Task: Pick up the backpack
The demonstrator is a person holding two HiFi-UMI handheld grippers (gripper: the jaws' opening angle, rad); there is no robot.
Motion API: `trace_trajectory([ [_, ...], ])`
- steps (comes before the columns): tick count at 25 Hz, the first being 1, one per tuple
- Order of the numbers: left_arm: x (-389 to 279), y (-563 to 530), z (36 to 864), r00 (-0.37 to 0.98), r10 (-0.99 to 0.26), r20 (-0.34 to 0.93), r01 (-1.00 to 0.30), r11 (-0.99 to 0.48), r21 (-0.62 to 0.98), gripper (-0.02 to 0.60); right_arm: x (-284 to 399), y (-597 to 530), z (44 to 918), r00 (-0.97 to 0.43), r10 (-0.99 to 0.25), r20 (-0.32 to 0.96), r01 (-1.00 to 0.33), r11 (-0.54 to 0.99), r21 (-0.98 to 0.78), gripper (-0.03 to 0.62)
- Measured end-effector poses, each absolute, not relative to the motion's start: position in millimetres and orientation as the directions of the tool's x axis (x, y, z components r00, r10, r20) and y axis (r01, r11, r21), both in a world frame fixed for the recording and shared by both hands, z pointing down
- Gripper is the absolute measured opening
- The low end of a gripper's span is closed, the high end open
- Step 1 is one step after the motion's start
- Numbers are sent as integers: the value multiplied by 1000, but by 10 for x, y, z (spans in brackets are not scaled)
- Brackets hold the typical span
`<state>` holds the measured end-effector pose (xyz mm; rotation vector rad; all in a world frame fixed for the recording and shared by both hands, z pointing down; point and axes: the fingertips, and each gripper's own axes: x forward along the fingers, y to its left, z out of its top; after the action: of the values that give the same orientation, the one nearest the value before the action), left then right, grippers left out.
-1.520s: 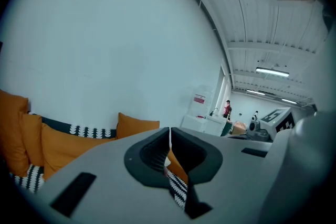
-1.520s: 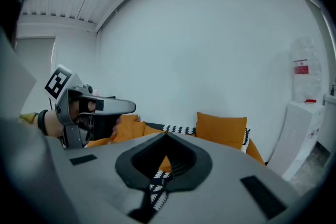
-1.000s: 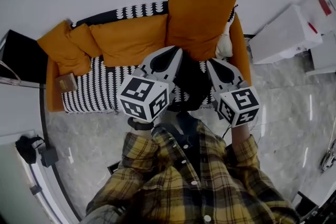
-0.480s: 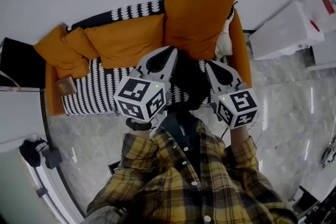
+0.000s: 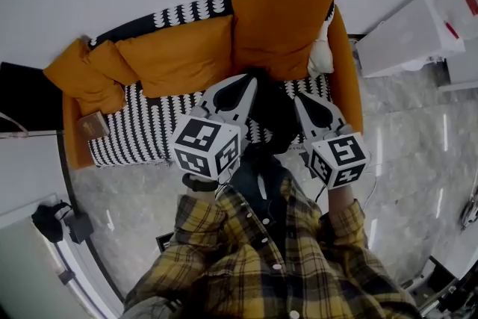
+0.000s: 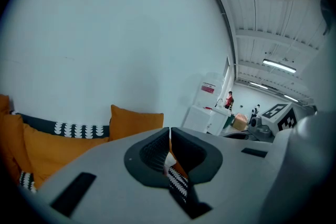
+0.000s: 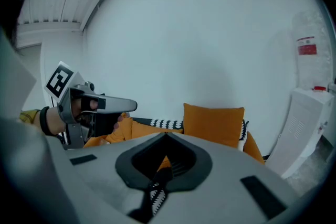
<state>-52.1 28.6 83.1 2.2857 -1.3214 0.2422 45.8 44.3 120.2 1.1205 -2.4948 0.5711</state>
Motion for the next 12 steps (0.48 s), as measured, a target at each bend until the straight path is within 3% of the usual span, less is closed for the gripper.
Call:
trace_trajectory([
  [12, -521, 313, 1658, 532, -689, 491, -845, -396, 360, 29, 562, 361, 1876, -567, -612, 550, -803, 560, -205, 17],
])
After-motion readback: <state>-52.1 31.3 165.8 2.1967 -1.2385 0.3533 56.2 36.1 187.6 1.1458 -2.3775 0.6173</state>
